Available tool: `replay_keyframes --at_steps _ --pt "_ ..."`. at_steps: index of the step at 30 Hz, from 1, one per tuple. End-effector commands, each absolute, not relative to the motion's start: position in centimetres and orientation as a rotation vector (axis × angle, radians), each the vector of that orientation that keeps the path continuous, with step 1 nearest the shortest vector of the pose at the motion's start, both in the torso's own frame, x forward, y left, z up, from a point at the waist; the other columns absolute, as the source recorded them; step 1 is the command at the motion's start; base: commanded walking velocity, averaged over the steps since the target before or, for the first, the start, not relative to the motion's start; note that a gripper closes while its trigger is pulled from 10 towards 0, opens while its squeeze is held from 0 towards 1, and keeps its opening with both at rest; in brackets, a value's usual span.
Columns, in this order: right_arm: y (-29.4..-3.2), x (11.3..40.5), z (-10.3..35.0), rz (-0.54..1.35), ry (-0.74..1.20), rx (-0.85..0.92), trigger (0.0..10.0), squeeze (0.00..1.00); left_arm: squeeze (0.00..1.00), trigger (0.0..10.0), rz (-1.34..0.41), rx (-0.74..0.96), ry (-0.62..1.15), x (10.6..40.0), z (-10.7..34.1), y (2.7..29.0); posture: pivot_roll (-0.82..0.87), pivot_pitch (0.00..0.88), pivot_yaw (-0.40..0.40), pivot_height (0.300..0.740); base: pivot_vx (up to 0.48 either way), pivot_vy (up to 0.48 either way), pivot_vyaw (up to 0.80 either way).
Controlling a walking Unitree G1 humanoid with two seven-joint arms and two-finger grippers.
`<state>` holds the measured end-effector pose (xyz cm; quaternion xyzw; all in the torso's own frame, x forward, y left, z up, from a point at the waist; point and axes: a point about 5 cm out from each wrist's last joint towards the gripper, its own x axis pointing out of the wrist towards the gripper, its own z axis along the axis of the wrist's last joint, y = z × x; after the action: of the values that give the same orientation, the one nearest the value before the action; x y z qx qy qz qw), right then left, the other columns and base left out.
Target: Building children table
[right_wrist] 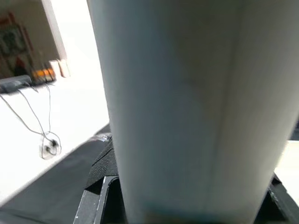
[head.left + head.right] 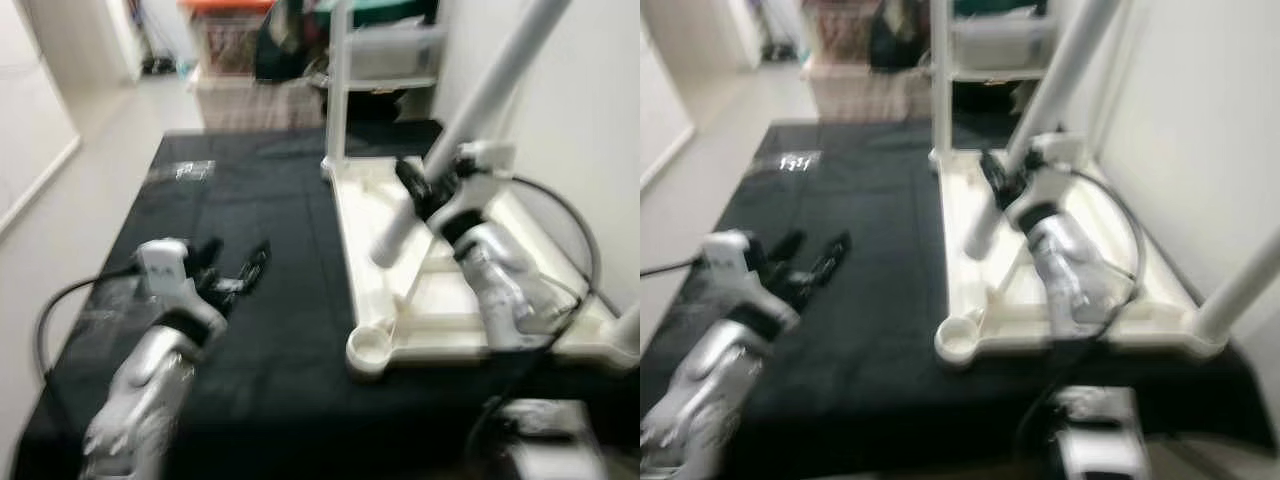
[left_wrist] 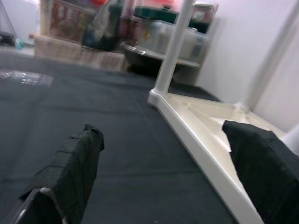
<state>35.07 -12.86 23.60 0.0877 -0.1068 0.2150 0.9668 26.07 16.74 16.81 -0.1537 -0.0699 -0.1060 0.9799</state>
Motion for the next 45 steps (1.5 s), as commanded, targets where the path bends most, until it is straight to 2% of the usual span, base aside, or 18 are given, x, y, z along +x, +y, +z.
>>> replay_keyframes --at_steps 1,15,21,29,33,45 --pt "-14.8 35.1 23.4 0.371 -0.208 0.172 10.0 0.00 0.00 10.0 -0.234 -0.317 -0.142 26.1 17.0 16.1 0.04 0.000 -0.059 0.740 0.000 0.000 -0.80" --pt "-14.8 35.3 23.1 0.344 -0.181 0.144 10.0 0.00 0.00 10.0 -0.299 -0.322 -0.116 25.5 16.6 15.0 0.05 0.000 -0.062 0.740 0.000 0.000 -0.11" --pt "-14.8 35.4 23.1 0.333 -0.178 0.130 10.0 0.00 0.00 10.0 -0.314 -0.341 -0.118 25.2 16.8 15.0 0.05 0.000 -0.063 0.740 0.000 0.449 -0.27" --pt "-14.6 35.4 23.0 0.346 -0.158 0.144 10.0 0.00 0.00 10.0 -0.338 -0.332 -0.104 25.0 16.7 14.8 0.05 0.000 -0.063 0.740 0.000 0.000 -0.73" --pt "-14.7 35.4 23.0 0.349 -0.149 0.142 10.0 0.00 0.00 10.0 -0.341 -0.345 -0.098 24.9 16.7 14.8 0.05 0.000 -0.066 0.740 0.000 0.449 -0.80" --pt "-14.5 35.3 23.1 0.364 -0.166 0.125 10.0 0.00 0.00 10.0 -0.318 -0.265 -0.070 25.1 16.3 15.1 0.06 0.000 -0.063 0.740 0.000 0.000 0.00"
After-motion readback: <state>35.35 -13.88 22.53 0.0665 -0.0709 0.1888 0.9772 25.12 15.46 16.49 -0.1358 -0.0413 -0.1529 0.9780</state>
